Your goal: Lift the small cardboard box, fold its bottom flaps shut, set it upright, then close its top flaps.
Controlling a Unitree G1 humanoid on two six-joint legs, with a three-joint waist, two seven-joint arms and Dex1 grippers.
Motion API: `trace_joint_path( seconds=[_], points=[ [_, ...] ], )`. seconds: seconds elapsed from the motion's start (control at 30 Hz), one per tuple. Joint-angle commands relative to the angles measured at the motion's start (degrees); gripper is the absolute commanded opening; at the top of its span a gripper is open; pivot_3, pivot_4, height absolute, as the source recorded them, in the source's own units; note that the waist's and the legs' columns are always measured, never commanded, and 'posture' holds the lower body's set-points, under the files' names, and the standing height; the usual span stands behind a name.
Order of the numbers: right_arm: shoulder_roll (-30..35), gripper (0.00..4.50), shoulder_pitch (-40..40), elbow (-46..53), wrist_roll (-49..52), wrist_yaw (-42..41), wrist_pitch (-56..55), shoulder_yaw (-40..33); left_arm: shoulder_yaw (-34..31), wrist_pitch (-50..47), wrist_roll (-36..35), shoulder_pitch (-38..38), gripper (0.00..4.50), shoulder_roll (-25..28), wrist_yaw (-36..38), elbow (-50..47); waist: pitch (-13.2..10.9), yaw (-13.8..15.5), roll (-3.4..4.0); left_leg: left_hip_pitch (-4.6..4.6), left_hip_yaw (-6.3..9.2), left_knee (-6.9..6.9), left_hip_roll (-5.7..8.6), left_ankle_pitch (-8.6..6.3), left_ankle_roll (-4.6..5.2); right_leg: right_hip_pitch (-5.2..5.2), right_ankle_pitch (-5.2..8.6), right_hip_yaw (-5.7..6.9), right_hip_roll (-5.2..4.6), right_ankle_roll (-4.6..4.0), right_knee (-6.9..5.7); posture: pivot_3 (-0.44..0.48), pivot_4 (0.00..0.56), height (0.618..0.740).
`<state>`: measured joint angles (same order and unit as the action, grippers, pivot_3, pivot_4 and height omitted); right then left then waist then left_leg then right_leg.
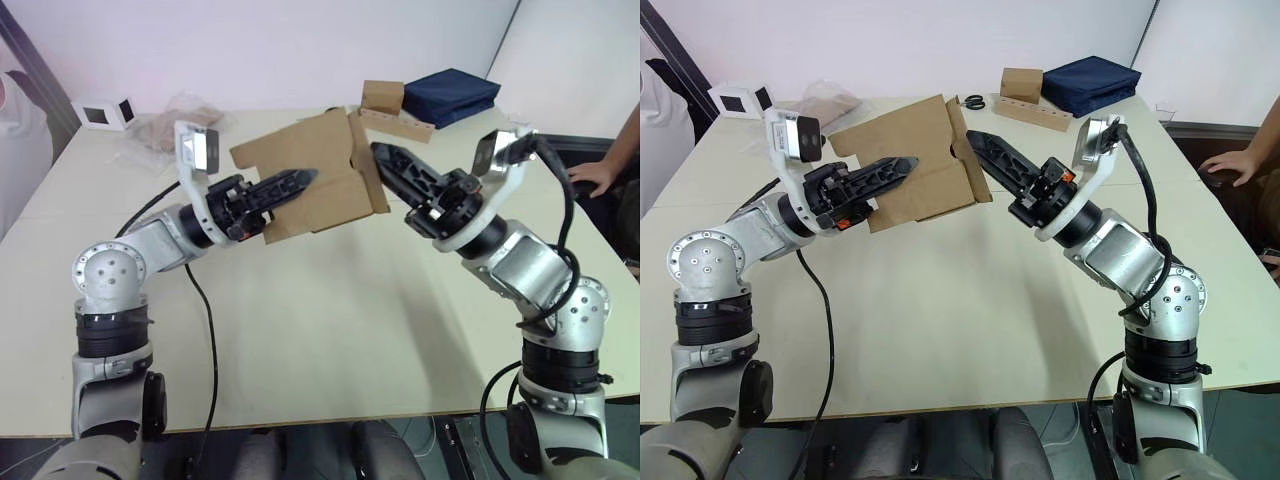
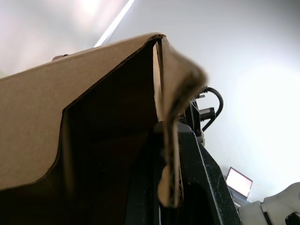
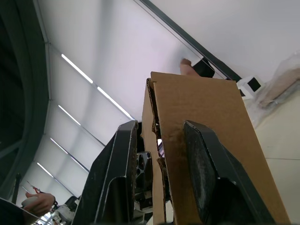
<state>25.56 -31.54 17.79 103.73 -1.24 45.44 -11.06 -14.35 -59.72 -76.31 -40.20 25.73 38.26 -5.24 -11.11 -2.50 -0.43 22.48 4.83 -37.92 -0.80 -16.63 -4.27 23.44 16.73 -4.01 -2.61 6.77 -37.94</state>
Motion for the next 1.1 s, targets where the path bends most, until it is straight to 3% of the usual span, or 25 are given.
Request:
trace_joint_path(
  seconds=[0.03,1.1],
  points=[
    [1.19,1.56,0.29,2.56,-2.66,-2.66,-0.53,-0.9,-0.68,0.36,-1.0,-0.11,0.0,0.42,-0.17,-2.24,0.0,0.0,0.0,0.0,0.0,0.0,0.0,0.0,0.0,0.0,0.0,0.0,0.0,0.0,0.0,0.0,0.15,0.74],
    [0.41,1.56,-1.09,0.83,-3.53,-2.03,-1.18,-0.7,0.06,-0.23,-3.38,0.6,0.0,-0.05,-0.5,-4.13,-0.01,0.01,-0.01,0.0,0.0,0.0,0.0,0.0,0.0,0.0,0.0,0.0,0.0,0.0,0.0,0.0,0.15,0.74]
  ],
)
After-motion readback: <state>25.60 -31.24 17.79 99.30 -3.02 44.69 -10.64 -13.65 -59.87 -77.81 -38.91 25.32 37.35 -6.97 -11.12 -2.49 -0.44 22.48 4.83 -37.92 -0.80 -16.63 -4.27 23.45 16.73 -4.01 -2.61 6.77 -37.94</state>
